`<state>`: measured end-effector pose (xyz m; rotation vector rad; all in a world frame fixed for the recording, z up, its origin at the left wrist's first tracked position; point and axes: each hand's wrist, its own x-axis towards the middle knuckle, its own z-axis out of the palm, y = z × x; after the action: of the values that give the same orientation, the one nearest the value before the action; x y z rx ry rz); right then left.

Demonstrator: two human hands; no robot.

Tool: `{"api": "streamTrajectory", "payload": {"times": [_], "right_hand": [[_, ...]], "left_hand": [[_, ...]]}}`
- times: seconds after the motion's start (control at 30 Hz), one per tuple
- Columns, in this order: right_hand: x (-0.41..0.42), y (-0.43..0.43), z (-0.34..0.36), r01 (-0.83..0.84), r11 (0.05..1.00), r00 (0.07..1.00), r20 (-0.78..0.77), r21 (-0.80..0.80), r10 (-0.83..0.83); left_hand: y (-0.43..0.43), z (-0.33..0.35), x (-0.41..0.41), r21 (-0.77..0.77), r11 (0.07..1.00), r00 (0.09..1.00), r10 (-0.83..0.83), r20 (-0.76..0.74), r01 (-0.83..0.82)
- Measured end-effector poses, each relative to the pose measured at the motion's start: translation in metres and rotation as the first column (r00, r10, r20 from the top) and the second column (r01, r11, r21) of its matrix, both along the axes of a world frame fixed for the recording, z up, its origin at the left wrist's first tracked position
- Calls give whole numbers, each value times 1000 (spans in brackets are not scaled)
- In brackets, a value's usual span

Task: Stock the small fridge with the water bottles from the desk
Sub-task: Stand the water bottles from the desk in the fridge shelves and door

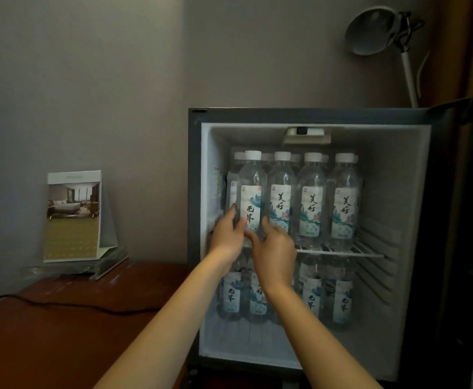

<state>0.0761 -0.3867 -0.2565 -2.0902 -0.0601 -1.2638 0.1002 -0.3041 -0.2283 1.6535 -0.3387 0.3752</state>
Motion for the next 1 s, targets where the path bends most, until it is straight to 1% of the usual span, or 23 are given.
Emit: {"api": "streamTrajectory", "payload": {"times": [0.13, 0.23, 0.33, 0.5, 0.63, 0.7, 0.77, 0.83, 0.87, 0.93, 0.97, 1.0], "right_hand": [[3, -4, -3, 5, 999, 1000, 8, -32, -5], [5, -6, 0, 6, 998, 1000, -17, -55, -7], [6, -5, 4, -3, 999, 997, -81, -36, 0], [4, -8, 11, -45, 999, 980, -193, 23, 48], [2, -18, 19, -105, 990, 947, -293, 97, 129], [-5, -26, 22, -135, 979, 947, -271, 150, 172], [-14, -35, 23, -163, 965, 961, -190, 207, 203], [-23, -45, 23, -153, 962, 971, -148, 227, 189], [-28, -50, 23, -141, 960, 972, -151, 240, 180], [-37, -60, 25, -140, 948, 967, -166, 285, 193], [-43, -65, 26, -141, 943, 966, -167, 301, 197], [-50, -70, 26, -137, 943, 968, -160, 303, 192]], "left_hand": [[-5, -4, 3, 52, 997, 996, 57, 69, -60], [-10, -8, 6, 219, 959, 979, 149, 137, -177], [-13, -9, 7, 295, 922, 964, 212, 159, -251], [-13, -6, 6, 393, 875, 957, 236, 166, -284], [-10, -4, 3, 485, 834, 964, 228, 134, -264], [-11, -6, -1, 528, 804, 961, 250, 118, -274], [-15, -10, -8, 521, 801, 953, 287, 99, -296], [-23, -16, -20, 455, 829, 945, 308, 112, -325], [-27, -21, -26, 399, 850, 939, 305, 161, -344], [-36, -29, -40, 281, 889, 910, 270, 314, -361], [-41, -31, -47, 234, 909, 896, 247, 370, -346], [-46, -31, -53, 196, 928, 892, 222, 393, -317]]}}
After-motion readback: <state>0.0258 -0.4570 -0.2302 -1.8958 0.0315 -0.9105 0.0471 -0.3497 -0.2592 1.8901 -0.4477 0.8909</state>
